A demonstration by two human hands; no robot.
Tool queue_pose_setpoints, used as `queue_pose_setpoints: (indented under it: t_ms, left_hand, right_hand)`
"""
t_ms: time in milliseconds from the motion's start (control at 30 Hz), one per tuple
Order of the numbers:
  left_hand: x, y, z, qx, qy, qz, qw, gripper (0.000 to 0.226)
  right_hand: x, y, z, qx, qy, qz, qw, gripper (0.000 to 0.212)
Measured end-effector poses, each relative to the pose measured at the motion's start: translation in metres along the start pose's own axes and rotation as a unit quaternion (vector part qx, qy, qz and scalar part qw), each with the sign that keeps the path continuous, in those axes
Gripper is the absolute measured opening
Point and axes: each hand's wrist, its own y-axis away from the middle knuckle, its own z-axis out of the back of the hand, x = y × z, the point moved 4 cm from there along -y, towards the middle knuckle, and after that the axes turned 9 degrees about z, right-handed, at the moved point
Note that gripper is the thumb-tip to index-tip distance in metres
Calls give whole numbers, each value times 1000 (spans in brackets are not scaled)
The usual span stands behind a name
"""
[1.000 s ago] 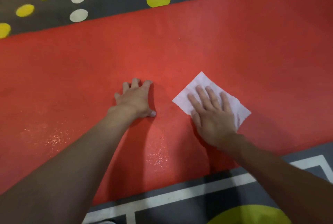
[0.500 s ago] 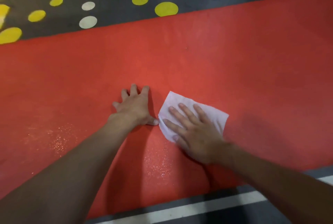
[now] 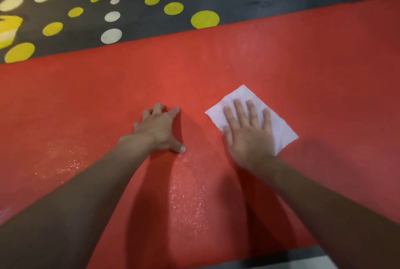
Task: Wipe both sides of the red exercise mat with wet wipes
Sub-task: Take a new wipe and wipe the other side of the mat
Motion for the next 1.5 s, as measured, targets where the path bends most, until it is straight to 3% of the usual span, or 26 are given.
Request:
queue_pose_setpoints:
  t_ms: [33, 100, 167, 200, 300, 333, 367, 433, 500, 533, 633, 667, 767, 833, 967, 1000, 1133, 1200, 1267, 1333, 1433, 1500]
  left_hand:
    - [0, -2, 4, -11, 16, 5, 1000, 113]
    - [-2, -4, 6, -45, 31, 11, 998, 101]
    - [-3, -7, 3, -58, 24, 21, 998, 107]
    - [-4, -10, 1, -53, 12, 27, 998, 117]
    - [-9, -19, 1, -5, -16, 20, 1000, 139]
    - [-11, -21, 3, 8, -18, 16, 1000, 140]
    - [-12, -23, 5, 12, -22, 14, 1000, 141]
    - [-11, -26, 10, 9, -23, 10, 1000, 137]
    - [-7, -29, 17, -3, -7, 5, 1000, 126]
    - [-6, -31, 20, -13, 7, 5, 1000, 118]
    - [-10, -34, 22, -57, 30, 21, 998, 99]
    - [-11, -36, 21, -66, 30, 26, 997, 101]
    - [-8, -46, 18, -35, 18, 42, 998, 131]
    - [-8, -51, 18, 4, 18, 40, 999, 139]
    - [-9, -54, 19, 19, 24, 36, 999, 142]
    - [-9, -55, 20, 17, 19, 32, 999, 142]
    - [-4, -59, 32, 6, 27, 27, 999, 123]
    - [-1, -62, 39, -31, 53, 32, 998, 102]
    - [-2, -68, 40, -65, 67, 40, 995, 93]
    - [-4, -77, 40, -59, 59, 54, 995, 108]
    - [-5, -88, 41, 5, 30, 51, 998, 139]
    - [-2, -93, 42, 21, 16, 40, 999, 139]
  right_hand:
    - [18, 4, -1, 6, -2, 19, 1000, 62]
    - [44, 17, -4, 24, -8, 167, 986, 59]
    - [27, 8, -2, 40, 4, 278, 960, 55]
    - [12, -4, 0, 35, 8, 266, 963, 56]
    - [-14, -29, 1, 13, -11, 40, 999, 64]
    - [-1, -27, -2, 19, -5, 13, 1000, 66]
    - [18, -23, -4, 25, -8, 39, 999, 66]
    - [42, -12, -4, 46, -29, 185, 981, 61]
    - [20, -24, -2, 50, -25, 261, 964, 56]
    - [3, -36, 0, 45, -18, 228, 972, 58]
    - [-18, -56, -1, 30, -20, 18, 999, 68]
    - [-2, -53, -2, 31, -16, 16, 999, 70]
    - [36, -39, -6, 63, -27, 217, 974, 63]
    - [11, -54, 0, 63, -18, 251, 966, 62]
    - [-23, -87, 3, 50, -15, -9, 999, 71]
    - [-5, -85, 3, 47, -12, 4, 999, 71]
    - [19, -77, 4, 78, -33, 241, 967, 67]
    - [-16, -104, 8, 59, -21, 180, 982, 65]
    - [-37, -120, 7, 58, -10, 26, 998, 60]
    - [-10, -119, 4, 62, -3, 10, 998, 61]
    - [26, -103, 3, 73, -24, 209, 975, 68]
    - [0, -121, 8, 69, -35, 232, 970, 68]
